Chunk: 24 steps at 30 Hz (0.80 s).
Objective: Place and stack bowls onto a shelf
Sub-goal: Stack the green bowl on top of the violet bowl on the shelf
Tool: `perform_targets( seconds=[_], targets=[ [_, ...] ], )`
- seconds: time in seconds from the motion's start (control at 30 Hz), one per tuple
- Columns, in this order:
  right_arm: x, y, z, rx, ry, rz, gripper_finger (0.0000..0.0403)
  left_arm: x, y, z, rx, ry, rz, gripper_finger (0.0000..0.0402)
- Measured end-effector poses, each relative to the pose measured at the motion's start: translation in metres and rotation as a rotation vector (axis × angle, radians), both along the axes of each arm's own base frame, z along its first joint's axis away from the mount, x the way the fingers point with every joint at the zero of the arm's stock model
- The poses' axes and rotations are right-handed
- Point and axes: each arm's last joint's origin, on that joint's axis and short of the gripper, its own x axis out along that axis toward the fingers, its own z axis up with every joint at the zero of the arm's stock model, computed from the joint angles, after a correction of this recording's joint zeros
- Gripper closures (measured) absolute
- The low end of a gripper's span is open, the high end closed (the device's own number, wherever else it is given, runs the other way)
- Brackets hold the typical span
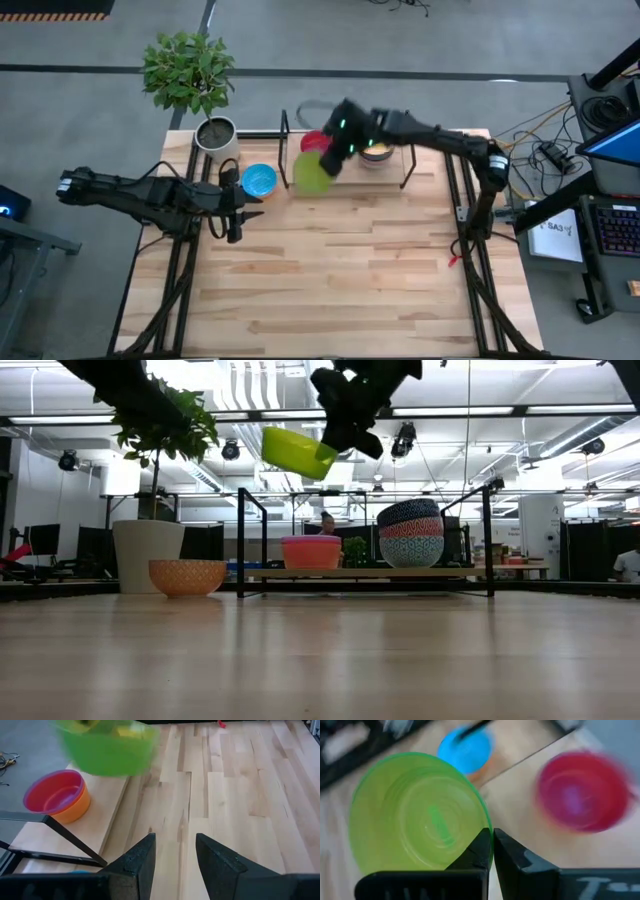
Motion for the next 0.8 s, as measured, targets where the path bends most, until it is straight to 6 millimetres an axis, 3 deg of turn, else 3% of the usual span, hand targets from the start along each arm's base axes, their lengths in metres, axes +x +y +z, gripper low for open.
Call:
perform_targets(
  seconds=[0.17, 0.37, 0.53, 0.8],
  targets=[
    [-0.020, -0.052, 0.019, -0.002, -0.071, -0.172, 0.0394, 0.000, 0.000, 0.000, 0.002, -0.002, -0.002, 0.0278],
    [-0.040, -0.087, 0.017, 0.015, -0.070, -0.290, 0.0394, 0.000, 0.000, 0.000, 0.017, 0.001, -0.011, 0.0278],
    [-0.044, -0.096, 0.013, 0.008, -0.081, -0.314, 0.0394, 0.001, 0.000, 0.000, 0.020, 0.003, -0.013, 0.0278],
    [-0.032, -0.097, 0.013, 0.010, -0.157, -0.318, 0.0394, 0.003, 0.000, 0.004, 0.045, -0.036, -0.031, 0.0278]
  ],
)
